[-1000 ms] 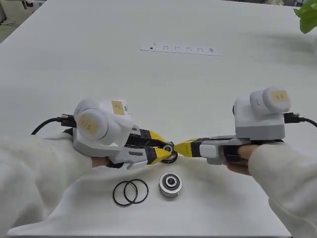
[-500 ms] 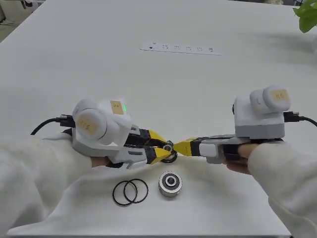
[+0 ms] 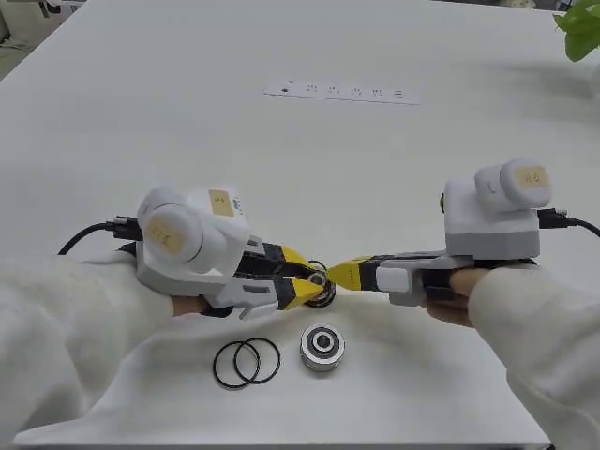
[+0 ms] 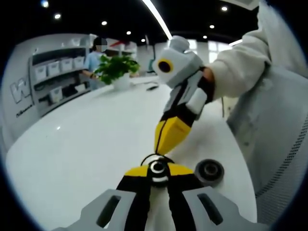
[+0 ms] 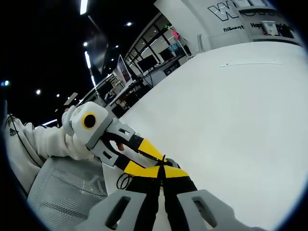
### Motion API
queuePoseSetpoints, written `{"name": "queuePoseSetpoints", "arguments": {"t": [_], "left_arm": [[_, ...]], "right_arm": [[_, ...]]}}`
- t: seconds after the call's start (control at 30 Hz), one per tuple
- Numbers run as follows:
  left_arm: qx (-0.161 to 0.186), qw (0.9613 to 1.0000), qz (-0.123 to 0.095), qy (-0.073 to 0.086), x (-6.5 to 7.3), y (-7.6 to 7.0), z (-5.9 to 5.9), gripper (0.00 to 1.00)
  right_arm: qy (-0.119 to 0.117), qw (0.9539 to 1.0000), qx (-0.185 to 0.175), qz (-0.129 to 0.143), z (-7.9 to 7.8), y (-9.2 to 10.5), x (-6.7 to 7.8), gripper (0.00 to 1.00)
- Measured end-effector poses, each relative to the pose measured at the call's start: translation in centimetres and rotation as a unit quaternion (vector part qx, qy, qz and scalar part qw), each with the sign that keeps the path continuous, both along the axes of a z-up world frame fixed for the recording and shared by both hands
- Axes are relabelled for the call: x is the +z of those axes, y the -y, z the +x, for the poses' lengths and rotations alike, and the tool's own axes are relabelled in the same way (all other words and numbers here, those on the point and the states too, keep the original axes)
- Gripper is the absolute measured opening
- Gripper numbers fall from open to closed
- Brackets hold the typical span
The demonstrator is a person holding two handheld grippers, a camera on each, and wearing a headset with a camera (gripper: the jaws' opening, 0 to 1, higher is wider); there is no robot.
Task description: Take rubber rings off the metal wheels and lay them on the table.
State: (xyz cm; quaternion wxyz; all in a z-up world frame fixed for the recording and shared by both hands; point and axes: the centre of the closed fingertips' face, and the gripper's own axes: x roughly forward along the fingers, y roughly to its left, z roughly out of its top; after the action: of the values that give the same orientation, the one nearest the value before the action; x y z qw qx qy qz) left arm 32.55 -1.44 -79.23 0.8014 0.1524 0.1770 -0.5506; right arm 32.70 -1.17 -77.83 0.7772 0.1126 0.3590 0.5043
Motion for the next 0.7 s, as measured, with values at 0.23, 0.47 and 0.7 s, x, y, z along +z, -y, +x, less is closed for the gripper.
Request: {"name": "queuePoseSetpoints", "arguments": {"t": [0.23,0.47,0.7], "left_arm": [[0.005,1.0,-0.003,-0.004,0.0,0.0,0.0,0.14],[0.01,0.9999,0.001,-0.012,0.1,0.1,-0.1,0.14],[0.004,0.9999,0.002,-0.009,1.2,0.0,-0.4,0.18]], "right_arm": [[-0.006,0.9999,-0.003,-0.009,-0.1,0.2,-0.6,0.0],[-0.006,0.9999,0.0,-0.016,-0.1,0.3,-0.7,0.0],[-0.009,0.9999,-0.001,-0.013,-0.2,0.3,-0.6,0.0]]}}
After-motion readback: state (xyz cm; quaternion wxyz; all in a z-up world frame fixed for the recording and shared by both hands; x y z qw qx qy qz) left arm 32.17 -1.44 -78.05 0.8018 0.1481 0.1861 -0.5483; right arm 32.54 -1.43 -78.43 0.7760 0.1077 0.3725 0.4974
